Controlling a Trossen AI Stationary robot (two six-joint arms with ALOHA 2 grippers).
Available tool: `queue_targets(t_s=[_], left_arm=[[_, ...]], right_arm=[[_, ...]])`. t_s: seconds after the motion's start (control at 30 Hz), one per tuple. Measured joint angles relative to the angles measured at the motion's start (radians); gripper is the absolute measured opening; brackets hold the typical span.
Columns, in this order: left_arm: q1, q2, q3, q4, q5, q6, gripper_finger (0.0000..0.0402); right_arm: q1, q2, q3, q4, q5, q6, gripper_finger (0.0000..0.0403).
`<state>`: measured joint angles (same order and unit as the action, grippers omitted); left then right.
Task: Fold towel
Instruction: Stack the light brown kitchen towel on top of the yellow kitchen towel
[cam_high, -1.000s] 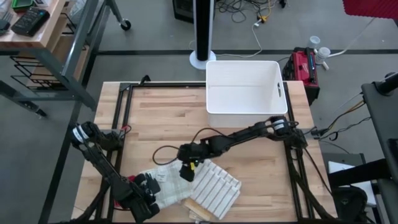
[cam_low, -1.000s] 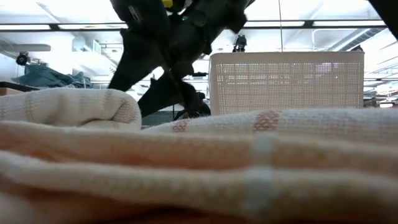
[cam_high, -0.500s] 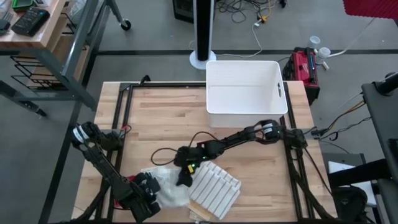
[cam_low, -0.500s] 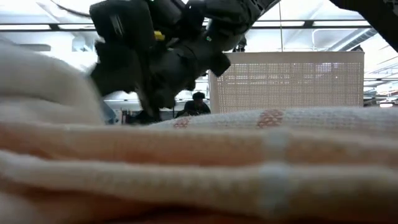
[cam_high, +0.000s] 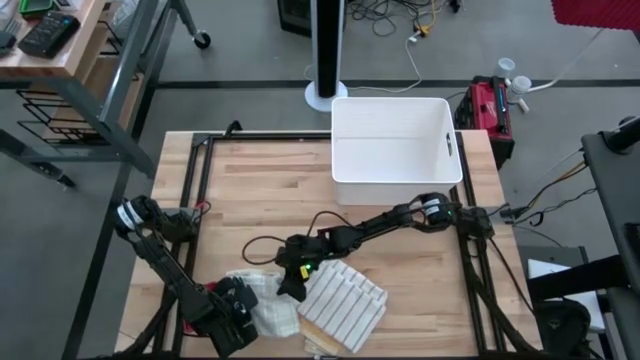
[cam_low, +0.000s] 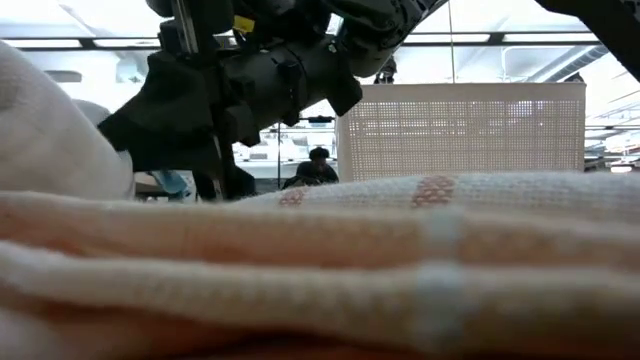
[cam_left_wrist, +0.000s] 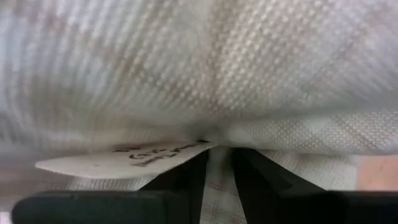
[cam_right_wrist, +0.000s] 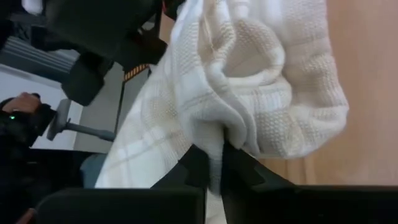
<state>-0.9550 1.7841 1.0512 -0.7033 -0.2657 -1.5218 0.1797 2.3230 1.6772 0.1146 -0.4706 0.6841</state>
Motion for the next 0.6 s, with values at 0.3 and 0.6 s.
queue_targets(t_s=[0.3, 0.6], left_arm=[[0.006, -0.020, -0.004, -0.034, -0.068, 0.004, 0.0076], [0.074, -0.046, 0.008, -0.031, -0.149, 0.122, 0.0076]], right_arm=[[0.030, -0.086, 0.001, -0.084, 0.012, -0.005, 0.0005], [0.083, -0.234, 0.001, -0.453, 0.244, -0.117, 0.0002]])
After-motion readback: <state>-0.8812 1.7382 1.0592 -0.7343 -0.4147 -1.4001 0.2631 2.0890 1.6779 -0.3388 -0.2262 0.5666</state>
